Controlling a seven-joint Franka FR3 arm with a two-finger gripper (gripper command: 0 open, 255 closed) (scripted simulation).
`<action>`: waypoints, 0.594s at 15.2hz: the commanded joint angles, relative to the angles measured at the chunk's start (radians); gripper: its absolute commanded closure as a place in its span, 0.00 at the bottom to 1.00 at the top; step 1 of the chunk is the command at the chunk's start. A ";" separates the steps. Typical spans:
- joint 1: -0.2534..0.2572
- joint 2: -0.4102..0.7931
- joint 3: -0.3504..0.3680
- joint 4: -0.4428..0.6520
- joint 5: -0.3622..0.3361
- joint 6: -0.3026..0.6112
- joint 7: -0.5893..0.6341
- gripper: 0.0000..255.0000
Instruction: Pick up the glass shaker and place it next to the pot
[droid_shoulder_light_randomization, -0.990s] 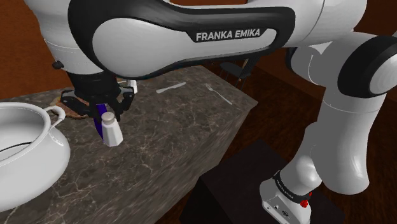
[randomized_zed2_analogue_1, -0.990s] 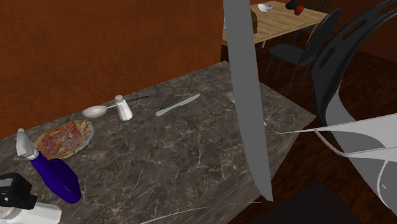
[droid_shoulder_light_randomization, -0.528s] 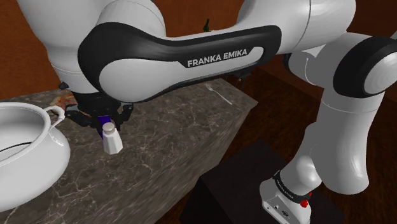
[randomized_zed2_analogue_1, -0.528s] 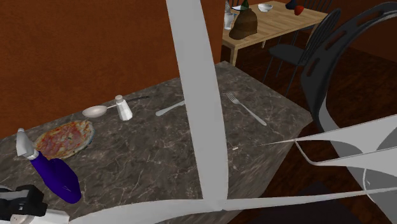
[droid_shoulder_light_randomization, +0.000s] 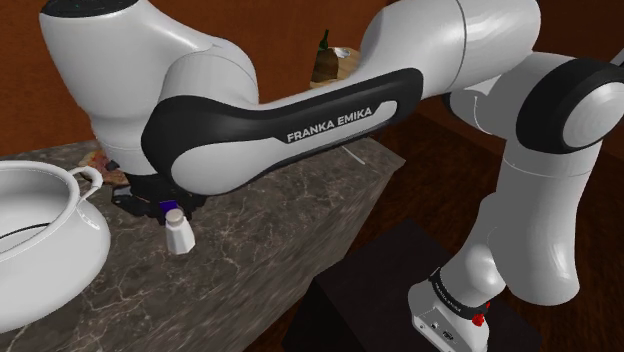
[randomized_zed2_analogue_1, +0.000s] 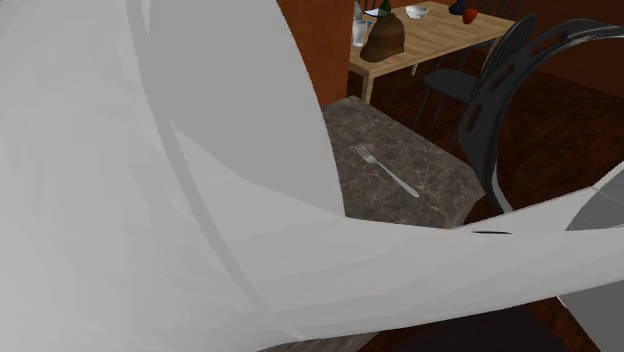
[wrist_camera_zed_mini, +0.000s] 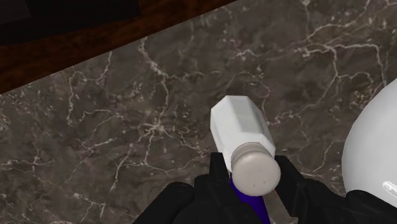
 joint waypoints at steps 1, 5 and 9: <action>0.001 0.010 -0.003 -0.011 -0.006 0.020 0.006 1.00; 0.001 0.027 -0.008 -0.040 -0.017 0.063 0.019 1.00; 0.001 0.028 -0.008 -0.041 -0.018 0.065 0.020 1.00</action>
